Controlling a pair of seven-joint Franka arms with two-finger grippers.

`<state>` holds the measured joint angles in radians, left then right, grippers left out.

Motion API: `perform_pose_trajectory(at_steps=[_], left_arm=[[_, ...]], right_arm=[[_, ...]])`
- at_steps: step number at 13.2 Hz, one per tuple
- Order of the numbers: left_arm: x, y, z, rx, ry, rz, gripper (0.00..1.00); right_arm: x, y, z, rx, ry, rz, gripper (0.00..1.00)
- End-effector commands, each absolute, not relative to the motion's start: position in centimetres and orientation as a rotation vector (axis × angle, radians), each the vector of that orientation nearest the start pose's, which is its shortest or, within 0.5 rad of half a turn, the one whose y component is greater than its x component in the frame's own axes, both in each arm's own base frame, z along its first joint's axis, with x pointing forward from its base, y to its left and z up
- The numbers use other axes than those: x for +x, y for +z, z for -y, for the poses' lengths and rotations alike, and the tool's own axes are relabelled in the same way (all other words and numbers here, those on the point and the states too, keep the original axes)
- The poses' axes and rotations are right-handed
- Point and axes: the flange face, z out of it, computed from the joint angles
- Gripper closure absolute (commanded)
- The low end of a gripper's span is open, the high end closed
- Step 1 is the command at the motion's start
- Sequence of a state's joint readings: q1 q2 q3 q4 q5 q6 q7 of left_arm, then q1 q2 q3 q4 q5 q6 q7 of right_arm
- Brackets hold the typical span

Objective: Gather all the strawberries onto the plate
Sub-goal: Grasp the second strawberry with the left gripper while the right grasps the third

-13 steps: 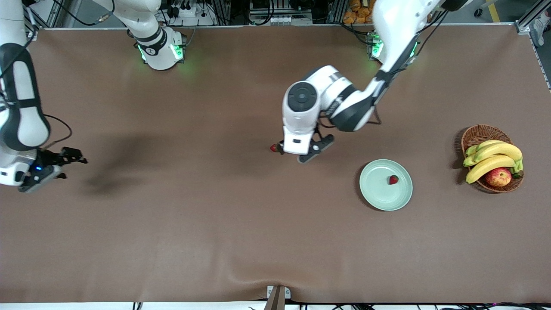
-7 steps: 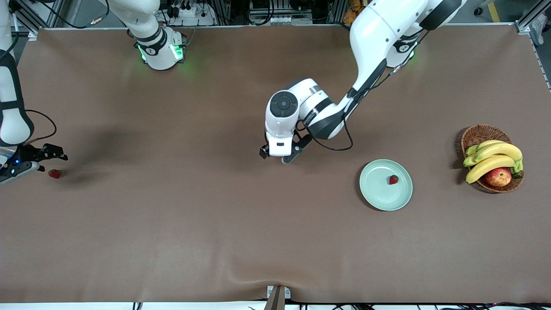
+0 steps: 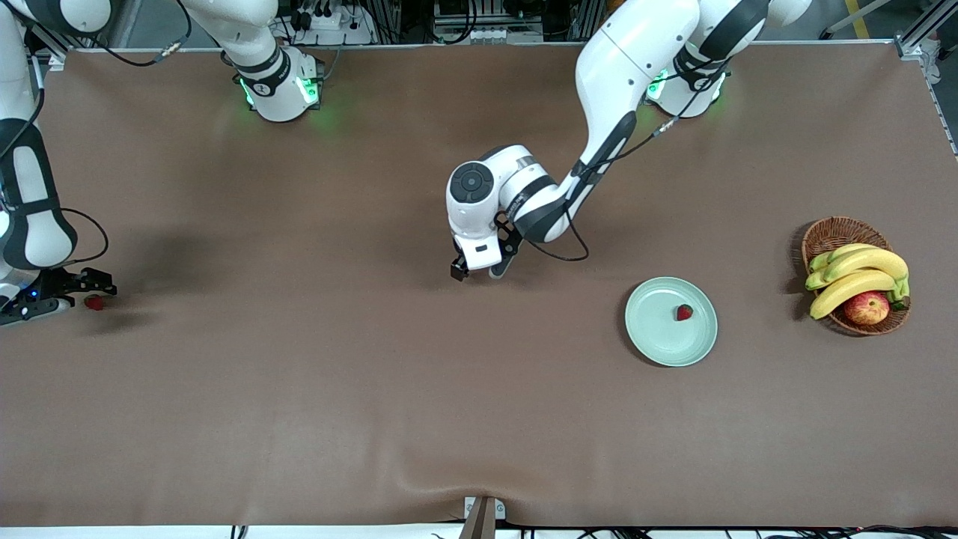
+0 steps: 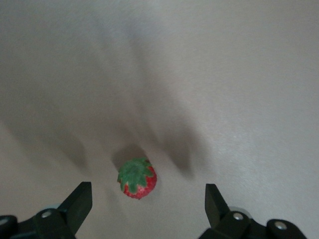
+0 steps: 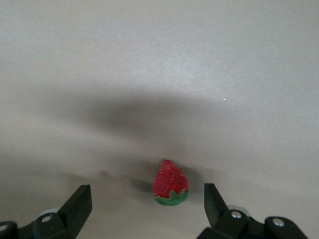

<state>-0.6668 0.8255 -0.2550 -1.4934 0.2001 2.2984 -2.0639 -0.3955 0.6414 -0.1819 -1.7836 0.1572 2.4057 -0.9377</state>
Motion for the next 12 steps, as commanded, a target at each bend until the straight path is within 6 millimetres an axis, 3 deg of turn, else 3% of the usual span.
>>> perform_pose_trajectory(at_steps=[1,4,7,8,9,12], left_arm=[[46.7,19.0,54.7,-2.651,0.045,1.721,0.02],[46.7,18.5,54.4,-2.609,0.047,1.768,0.10],[46.6,18.4,54.5,-2.598,0.058,1.781,0.19],[46.6,18.3,54.5,-2.599,0.059,1.780,0.31],[46.5,18.2,54.5,-2.594,0.061,1.781,0.34],[46.6,17.4,54.2,-2.581,0.068,1.783,0.46]], right_arm=[[56.0,19.1,37.3,-3.143,0.007,0.425,0.00],[56.1,18.6,37.6,-3.143,0.012,0.423,0.00],[56.0,18.5,37.6,-3.144,0.012,0.418,0.08],[56.1,18.5,37.6,-3.143,0.011,0.419,0.16],[56.0,18.4,37.5,-3.142,0.013,0.418,0.26],[56.0,17.8,37.4,-3.136,0.019,0.414,0.69]])
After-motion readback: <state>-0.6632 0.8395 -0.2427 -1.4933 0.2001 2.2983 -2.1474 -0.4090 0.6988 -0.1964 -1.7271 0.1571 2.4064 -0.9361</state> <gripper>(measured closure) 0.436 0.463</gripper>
